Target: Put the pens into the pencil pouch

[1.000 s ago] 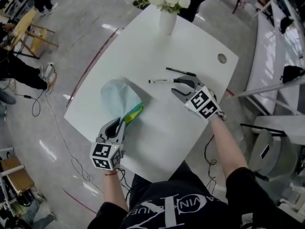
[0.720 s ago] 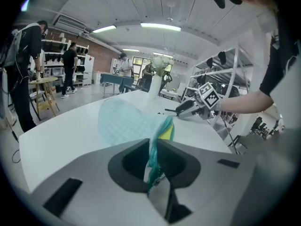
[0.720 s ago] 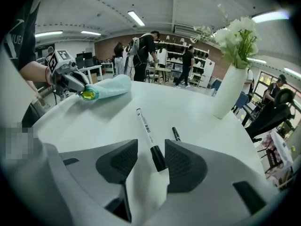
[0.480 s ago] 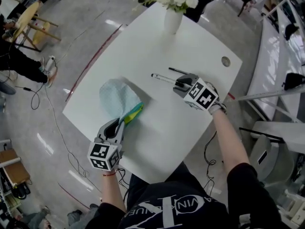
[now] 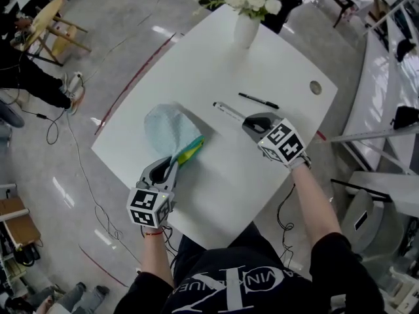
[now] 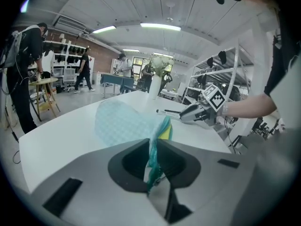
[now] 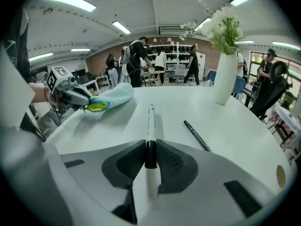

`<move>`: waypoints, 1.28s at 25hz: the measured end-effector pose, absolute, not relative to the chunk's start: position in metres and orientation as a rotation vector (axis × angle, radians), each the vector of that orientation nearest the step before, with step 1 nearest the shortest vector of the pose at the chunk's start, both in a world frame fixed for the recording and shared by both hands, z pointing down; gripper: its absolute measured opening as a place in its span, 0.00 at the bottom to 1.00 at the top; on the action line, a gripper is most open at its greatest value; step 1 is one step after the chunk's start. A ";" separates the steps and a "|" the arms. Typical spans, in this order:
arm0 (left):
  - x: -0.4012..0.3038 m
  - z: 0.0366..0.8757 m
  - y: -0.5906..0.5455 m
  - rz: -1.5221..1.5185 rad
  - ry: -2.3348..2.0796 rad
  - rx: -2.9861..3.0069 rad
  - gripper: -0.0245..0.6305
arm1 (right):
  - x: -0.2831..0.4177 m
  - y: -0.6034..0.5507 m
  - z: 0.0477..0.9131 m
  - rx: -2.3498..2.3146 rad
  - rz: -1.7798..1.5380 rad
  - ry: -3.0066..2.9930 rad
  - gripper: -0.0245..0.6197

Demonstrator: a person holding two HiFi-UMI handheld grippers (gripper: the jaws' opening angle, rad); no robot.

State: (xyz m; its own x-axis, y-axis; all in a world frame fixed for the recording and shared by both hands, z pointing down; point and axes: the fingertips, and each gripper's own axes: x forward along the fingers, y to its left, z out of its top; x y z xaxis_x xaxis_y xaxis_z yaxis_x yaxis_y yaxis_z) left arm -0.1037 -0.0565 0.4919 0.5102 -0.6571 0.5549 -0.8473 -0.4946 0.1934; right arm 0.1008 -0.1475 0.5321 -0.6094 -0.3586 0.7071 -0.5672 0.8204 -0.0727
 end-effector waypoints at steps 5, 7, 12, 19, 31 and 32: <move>-0.106 0.489 -0.062 0.592 -1.257 2.305 0.11 | 0.084 -0.126 0.502 0.674 0.448 -2.385 0.16; -0.106 0.488 -0.063 0.590 -1.268 2.301 0.11 | 0.076 -0.114 0.491 0.656 0.457 -2.413 0.16; -0.106 0.487 -0.065 0.588 -1.306 2.273 0.11 | 0.052 -0.078 0.474 0.556 0.458 -2.445 0.16; -0.100 0.483 -0.078 0.593 -1.352 2.275 0.11 | 0.024 -0.045 0.483 0.429 0.508 -2.404 0.16; -0.088 0.471 -0.068 0.621 -1.361 2.379 0.11 | 0.006 -0.032 0.501 0.407 0.619 -2.315 0.16; -0.087 0.471 -0.066 0.619 -1.355 2.383 0.11 | 0.004 -0.032 0.500 0.403 0.622 -2.313 0.16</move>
